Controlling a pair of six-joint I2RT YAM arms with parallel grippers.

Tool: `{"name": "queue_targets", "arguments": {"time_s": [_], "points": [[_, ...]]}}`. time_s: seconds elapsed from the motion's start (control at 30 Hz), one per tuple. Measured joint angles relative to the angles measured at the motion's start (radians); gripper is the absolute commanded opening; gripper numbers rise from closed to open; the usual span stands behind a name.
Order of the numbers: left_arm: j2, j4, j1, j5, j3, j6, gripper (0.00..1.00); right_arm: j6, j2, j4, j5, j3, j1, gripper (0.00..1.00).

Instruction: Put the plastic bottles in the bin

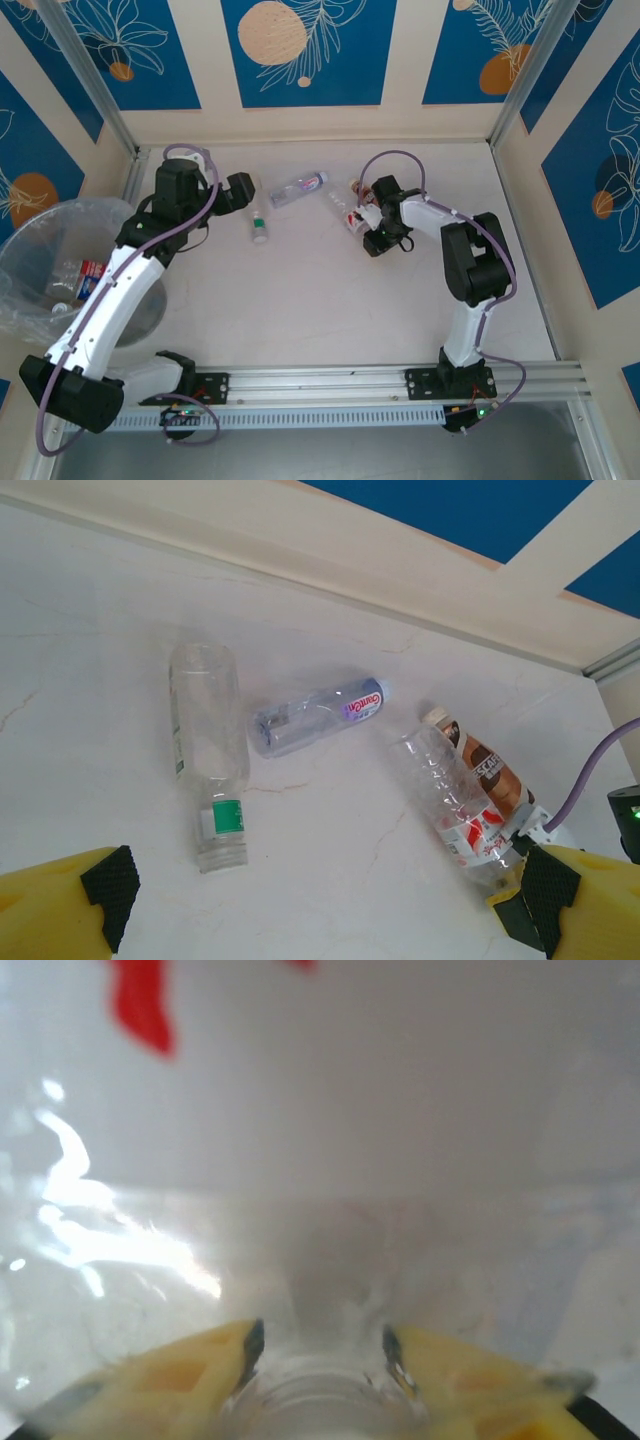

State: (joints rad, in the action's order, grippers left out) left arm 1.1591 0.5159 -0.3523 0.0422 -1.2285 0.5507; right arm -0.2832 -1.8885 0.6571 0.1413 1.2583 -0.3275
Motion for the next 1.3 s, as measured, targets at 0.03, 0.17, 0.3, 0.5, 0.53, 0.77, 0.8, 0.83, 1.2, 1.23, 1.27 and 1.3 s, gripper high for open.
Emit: {"name": "queue_targets", "arguments": {"time_s": [0.03, 0.17, 0.3, 0.5, 0.53, 0.77, 0.8, 0.83, 1.2, 1.23, 1.27, 1.3], "points": [[0.005, -0.001, 0.000, -0.007, 0.000, 0.002, 0.99, 0.007, 0.009, -0.009, -0.009, -0.006, 0.000, 0.25], [0.045, -0.019, 0.000, -0.047, 0.000, 0.020, 0.99, 0.045, 0.060, -0.052, -0.043, -0.048, -0.008, 0.25], [0.107, -0.040, -0.008, -0.081, 0.000, 0.033, 0.99, 0.109, 0.101, -0.101, -0.087, -0.085, -0.036, 0.21], [0.175, -0.062, -0.018, -0.102, 0.001, 0.070, 0.99, 0.307, 0.146, -0.218, -0.218, -0.130, -0.070, 0.19], [0.184, -0.065, -0.018, -0.106, 0.002, 0.076, 0.99, 0.338, 0.154, -0.237, -0.229, -0.140, -0.075, 0.19], [0.246, -0.109, -0.019, -0.184, 0.013, 0.116, 0.99, 0.531, 0.197, -0.341, -0.277, -0.190, -0.119, 0.18], [0.253, -0.122, -0.020, -0.200, 0.018, 0.126, 0.99, 0.557, 0.200, -0.356, -0.278, -0.194, -0.132, 0.18], [0.259, -0.137, -0.020, -0.216, 0.024, 0.134, 0.99, 0.581, 0.205, -0.370, -0.280, -0.199, -0.147, 0.18], [0.330, -0.204, -0.071, -0.249, 0.023, 0.163, 1.00, 0.703, 0.228, -0.478, -0.251, -0.220, -0.325, 0.18], [0.335, -0.194, -0.079, -0.237, 0.012, 0.155, 0.99, 0.702, 0.228, -0.478, -0.242, -0.219, -0.335, 0.18], [0.343, -0.182, -0.087, -0.223, -0.005, 0.150, 0.99, 0.702, 0.228, -0.478, -0.229, -0.217, -0.347, 0.18], [0.351, -0.171, -0.092, -0.211, -0.026, 0.147, 0.99, 0.700, 0.228, -0.479, -0.217, -0.216, -0.358, 0.18]]}}
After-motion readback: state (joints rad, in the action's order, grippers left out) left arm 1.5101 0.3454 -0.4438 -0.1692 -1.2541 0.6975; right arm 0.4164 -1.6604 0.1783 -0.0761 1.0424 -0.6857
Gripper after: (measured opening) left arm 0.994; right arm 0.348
